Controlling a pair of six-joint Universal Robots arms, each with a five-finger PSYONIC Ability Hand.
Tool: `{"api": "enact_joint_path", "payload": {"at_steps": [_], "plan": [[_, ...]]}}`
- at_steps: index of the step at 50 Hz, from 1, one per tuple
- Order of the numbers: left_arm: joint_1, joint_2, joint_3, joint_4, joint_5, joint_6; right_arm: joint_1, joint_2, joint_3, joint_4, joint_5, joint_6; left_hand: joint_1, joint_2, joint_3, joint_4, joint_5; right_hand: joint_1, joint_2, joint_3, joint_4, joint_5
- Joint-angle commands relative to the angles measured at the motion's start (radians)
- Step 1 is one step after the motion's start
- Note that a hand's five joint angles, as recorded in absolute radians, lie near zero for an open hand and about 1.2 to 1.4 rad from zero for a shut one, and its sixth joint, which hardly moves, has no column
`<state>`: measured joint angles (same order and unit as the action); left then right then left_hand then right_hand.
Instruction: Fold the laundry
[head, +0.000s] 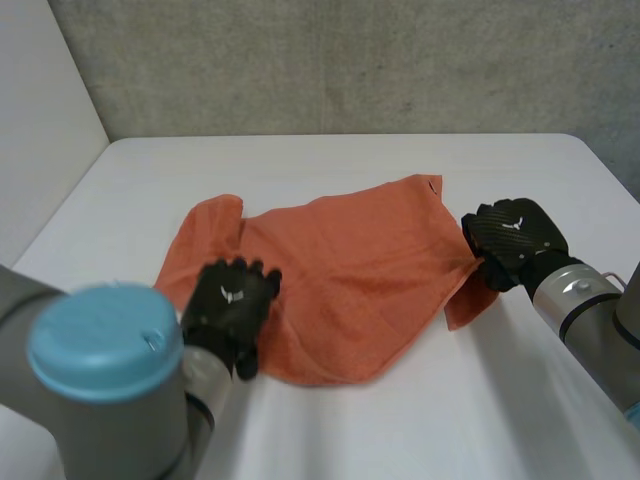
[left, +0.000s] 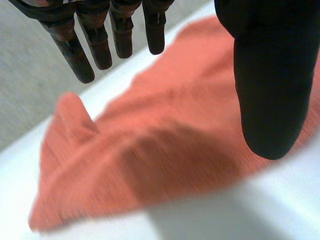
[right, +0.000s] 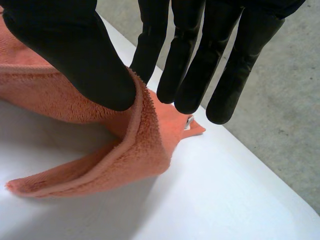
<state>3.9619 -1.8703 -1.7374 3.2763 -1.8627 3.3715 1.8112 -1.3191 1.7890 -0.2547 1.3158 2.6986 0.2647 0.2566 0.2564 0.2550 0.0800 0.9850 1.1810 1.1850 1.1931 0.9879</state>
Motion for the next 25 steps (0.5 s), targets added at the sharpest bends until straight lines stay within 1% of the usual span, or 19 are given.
{"api": "enact_joint_path", "payload": {"at_steps": [1,3,4,5,6,7,8,9,12,14,15,17,20,25], "plan": [[0.135,0.039,0.118,-0.02,0.125,0.014,0.008,0.014,0.029,-0.026,-0.004,-0.003,-0.007,0.001,0.001,0.003,0.003,0.411,0.215,0.211,0.203,0.234],[0.213,0.01,0.177,-0.038,0.276,0.037,0.01,0.015,0.03,-0.026,-0.006,-0.003,0.028,0.036,0.036,0.038,0.038,0.411,0.215,0.211,0.203,0.234],[0.214,0.01,0.177,-0.038,0.277,0.037,0.01,0.015,0.03,-0.026,-0.006,-0.003,0.028,0.036,0.036,0.038,0.038,0.411,0.215,0.211,0.203,0.234],[0.239,-0.027,0.214,-0.058,0.354,0.06,0.01,0.015,0.032,-0.026,-0.006,-0.003,0.077,0.086,0.086,0.087,0.088,0.411,0.215,0.211,0.203,0.234],[0.256,-0.076,0.26,-0.087,0.426,0.09,0.01,0.015,0.033,-0.026,-0.006,-0.003,0.206,0.214,0.214,0.216,0.216,0.411,0.215,0.211,0.203,0.234],[0.257,-0.076,0.26,-0.087,0.427,0.091,0.01,0.015,0.033,-0.026,-0.006,-0.003,0.207,0.215,0.215,0.217,0.217,0.411,0.215,0.211,0.203,0.234],[0.269,-0.119,0.301,-0.113,0.475,0.126,0.01,0.015,0.036,-0.026,-0.007,-0.003,0.268,0.276,0.277,0.278,0.278,0.411,0.215,0.211,0.203,0.234],[0.276,-0.157,0.34,-0.136,0.499,0.159,0.011,0.014,0.038,-0.026,-0.007,-0.003,0.307,0.315,0.315,0.316,0.317,0.411,0.215,0.211,0.203,0.234],[0.28,-0.201,0.38,-0.153,0.504,0.194,0.01,0.015,0.039,-0.026,-0.007,-0.003,0.354,0.362,0.362,0.364,0.364,0.411,0.215,0.211,0.203,0.234],[0.302,-0.28,0.442,-0.175,0.508,0.267,0.01,0.015,0.039,-0.026,-0.009,-0.003,0.386,0.394,0.395,0.396,0.396,0.411,0.215,0.211,0.203,0.234],[0.303,-0.28,0.443,-0.175,0.508,0.267,0.011,0.015,0.041,-0.025,-0.009,-0.003,0.386,0.394,0.395,0.396,0.396,0.411,0.215,0.211,0.203,0.234],[0.324,-0.331,0.473,-0.193,0.513,0.33,0.01,0.015,0.043,-0.026,-0.009,-0.003,0.383,0.391,0.392,0.393,0.394,0.411,0.215,0.211,0.203,0.234],[0.326,-0.363,0.48,-0.205,0.513,0.364,0.01,0.015,0.046,-0.026,-0.009,-0.005,0.357,0.365,0.365,0.367,0.367,0.411,0.215,0.211,0.203,0.234],[0.326,-0.398,0.48,-0.204,0.517,0.373,0.01,0.015,0.049,-0.026,-0.009,-0.005,0.357,0.365,0.365,0.366,0.367,0.411,0.215,0.211,0.203,0.234]]}}
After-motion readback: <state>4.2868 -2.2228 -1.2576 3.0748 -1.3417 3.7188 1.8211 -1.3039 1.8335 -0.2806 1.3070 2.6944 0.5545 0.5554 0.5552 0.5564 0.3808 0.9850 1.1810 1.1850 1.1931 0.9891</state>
